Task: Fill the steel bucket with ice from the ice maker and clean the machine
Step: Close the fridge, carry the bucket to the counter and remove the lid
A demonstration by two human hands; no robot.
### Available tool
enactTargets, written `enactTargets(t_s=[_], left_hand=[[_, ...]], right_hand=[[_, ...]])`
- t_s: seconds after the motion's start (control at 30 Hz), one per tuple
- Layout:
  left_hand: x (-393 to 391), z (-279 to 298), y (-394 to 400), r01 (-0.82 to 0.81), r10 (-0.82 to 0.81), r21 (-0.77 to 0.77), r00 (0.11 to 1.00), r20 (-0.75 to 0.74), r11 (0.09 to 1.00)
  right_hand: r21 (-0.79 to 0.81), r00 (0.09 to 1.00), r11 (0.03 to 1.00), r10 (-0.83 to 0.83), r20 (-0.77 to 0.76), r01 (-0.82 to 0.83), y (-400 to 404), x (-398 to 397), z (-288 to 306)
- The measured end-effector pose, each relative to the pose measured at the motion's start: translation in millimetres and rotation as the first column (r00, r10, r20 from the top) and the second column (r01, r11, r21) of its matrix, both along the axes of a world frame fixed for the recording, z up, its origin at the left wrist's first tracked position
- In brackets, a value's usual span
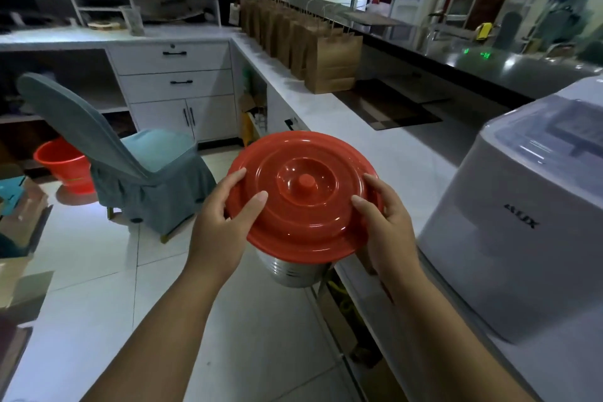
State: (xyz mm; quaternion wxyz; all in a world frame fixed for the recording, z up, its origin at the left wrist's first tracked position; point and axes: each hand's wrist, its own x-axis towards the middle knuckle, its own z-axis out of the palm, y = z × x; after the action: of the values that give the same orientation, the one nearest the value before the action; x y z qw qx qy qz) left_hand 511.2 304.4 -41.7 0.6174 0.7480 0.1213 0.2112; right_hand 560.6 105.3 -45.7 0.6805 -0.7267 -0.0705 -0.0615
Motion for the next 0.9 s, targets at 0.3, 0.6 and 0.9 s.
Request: enactTargets(t_s=[0.3, 0.6, 0.9], left_hand=[[89.9, 20.6, 47.8, 0.204, -0.204, 0.008, 0.978, 0.042, 0.979], [170.4, 31.9, 46.5, 0.335, -0.336, 0.033, 0.937, 0.09, 0.942], [255.9, 34.3, 13.2, 0.459, -0.459, 0.024, 0.883, 0.094, 0.888]], right_hand=[[0.026, 0.983, 0.983, -0.185, 0.022, 0.184, 41.2, 49.4, 13.9], [-0.024, 0.939, 0.94, -0.34, 0.049, 0.341, 38.3, 102.0, 17.0], [0.046, 0.898, 0.899, -0.438, 0.039, 0.437, 7.7, 168.2, 14.2]])
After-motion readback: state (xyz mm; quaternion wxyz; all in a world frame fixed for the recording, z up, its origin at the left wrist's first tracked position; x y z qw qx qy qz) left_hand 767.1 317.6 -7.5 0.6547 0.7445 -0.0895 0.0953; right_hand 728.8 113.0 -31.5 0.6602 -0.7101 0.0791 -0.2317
